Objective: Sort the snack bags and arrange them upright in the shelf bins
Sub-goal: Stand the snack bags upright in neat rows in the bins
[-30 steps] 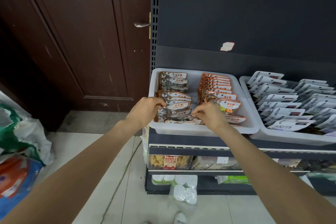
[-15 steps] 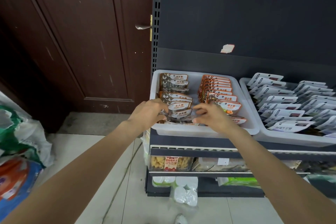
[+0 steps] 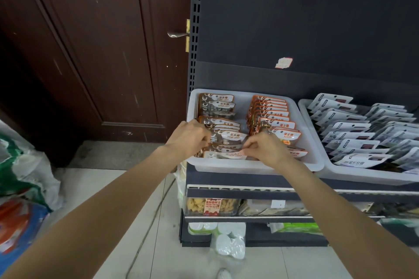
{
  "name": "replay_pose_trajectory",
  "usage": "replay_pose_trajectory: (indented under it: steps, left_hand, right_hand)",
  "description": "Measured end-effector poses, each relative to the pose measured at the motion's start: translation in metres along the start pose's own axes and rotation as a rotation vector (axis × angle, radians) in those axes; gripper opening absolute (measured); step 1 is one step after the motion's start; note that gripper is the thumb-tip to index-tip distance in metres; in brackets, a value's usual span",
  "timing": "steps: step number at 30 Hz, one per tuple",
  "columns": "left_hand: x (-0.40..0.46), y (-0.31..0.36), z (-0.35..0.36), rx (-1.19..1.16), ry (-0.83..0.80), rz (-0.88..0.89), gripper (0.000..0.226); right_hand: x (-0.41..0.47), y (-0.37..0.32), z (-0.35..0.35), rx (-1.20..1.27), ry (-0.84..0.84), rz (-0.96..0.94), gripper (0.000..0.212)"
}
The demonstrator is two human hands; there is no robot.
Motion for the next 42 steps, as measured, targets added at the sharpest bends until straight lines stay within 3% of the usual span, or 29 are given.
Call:
replay_pose_trajectory:
  steps: [2,5,10,14,17,27,31,34,37,42]
  left_hand:
    - [-0.005,-0.006,-0.006,-0.154,0.04,0.002,0.008]
    - [0.001,-0.018,-0.017,-0.451,0.112,-0.154,0.019]
    - [0.012,-0.025,-0.005,-0.278,-0.051,-0.235,0.043]
    - [0.026,-0.021,-0.003,-0.072,-0.097,-0.223,0.051]
    - [0.035,-0.024,-0.004,-0.092,-0.156,-0.23,0.052]
    - [0.064,-0.008,0.0,-0.116,-0.22,-0.203,0.054]
    - [0.062,-0.011,0.007,-0.203,-0.19,-0.191,0.046]
    - [0.06,-0.021,0.005,-0.324,-0.062,-0.233,0.044]
    - [0.059,-0.027,0.008,-0.273,-0.073,-0.216,0.043]
    - [0.052,-0.018,0.006,-0.35,-0.126,-0.181,0.053]
  right_hand:
    - [0.01,-0.009,-0.009,0.037,0.095,-0.021,0.019]
    - [0.027,-0.019,-0.02,0.031,0.249,-0.056,0.022]
    - [0.061,-0.018,-0.006,-0.04,-0.001,-0.05,0.045]
    - [0.086,-0.018,-0.004,0.009,-0.054,-0.069,0.032]
    - [0.094,-0.012,-0.004,-0.064,-0.104,-0.049,0.028]
    - [0.081,0.008,-0.003,-0.363,0.179,-0.05,0.021]
    - [0.083,0.009,0.001,-0.094,0.073,-0.087,0.024]
    - [0.085,0.006,-0.003,0.149,0.121,-0.063,0.037]
    - [0.081,0.01,-0.009,0.098,0.143,0.063,0.045]
    - [0.08,0.01,0.004,0.149,0.046,0.158,0.036]
Point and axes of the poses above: each hand's wrist, its own x-axis towards the middle knuckle, its own z-axis out of the palm, y = z × x, the point moved 4 cm from there along x, towards the middle knuckle, and after that the axes turned 14 degrees about -z, right-handed, at the moved point
